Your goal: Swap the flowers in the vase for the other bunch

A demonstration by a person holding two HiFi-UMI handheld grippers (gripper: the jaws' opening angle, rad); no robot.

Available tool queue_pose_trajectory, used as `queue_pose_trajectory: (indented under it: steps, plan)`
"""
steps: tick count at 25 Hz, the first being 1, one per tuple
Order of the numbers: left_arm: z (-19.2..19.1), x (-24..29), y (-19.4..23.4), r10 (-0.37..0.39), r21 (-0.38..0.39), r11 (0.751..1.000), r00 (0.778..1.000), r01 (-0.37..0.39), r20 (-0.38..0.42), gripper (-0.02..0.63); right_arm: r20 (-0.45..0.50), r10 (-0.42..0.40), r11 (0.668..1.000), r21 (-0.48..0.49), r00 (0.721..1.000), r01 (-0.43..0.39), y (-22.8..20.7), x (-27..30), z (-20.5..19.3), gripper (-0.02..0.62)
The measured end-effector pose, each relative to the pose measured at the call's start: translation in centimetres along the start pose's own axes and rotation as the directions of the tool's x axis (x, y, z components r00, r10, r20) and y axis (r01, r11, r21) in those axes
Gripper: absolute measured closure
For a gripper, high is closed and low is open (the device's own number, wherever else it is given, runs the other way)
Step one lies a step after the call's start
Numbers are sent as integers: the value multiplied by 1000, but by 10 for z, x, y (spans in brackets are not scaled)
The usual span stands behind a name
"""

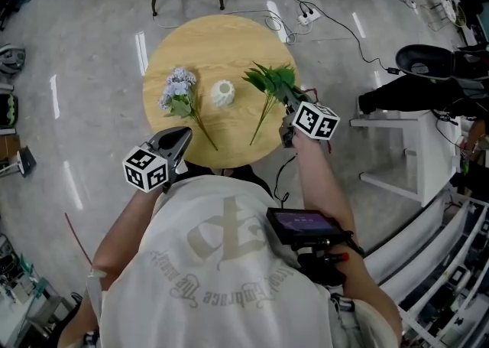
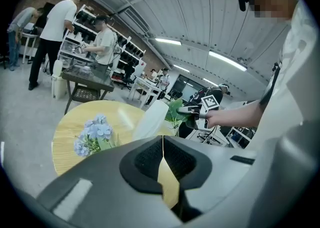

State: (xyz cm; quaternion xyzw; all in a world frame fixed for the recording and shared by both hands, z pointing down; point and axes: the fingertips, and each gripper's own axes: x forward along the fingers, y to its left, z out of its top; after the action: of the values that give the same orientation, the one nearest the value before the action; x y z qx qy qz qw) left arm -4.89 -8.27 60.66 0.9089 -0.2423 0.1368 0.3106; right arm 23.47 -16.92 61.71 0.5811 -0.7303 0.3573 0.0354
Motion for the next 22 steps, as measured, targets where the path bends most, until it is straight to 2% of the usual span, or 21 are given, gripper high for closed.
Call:
queue_pose_trajectory:
  steps: [10,22]
  plan:
    - [10,-3,-2,-6,11,1000,1000,6,24,597,96,62,997,-44,993,-58,23,-23,45,574]
    - [17,-12,4,8,11,1000,999,-9,52,597,192,147,986,-105,970,-129,55,-38,96,574]
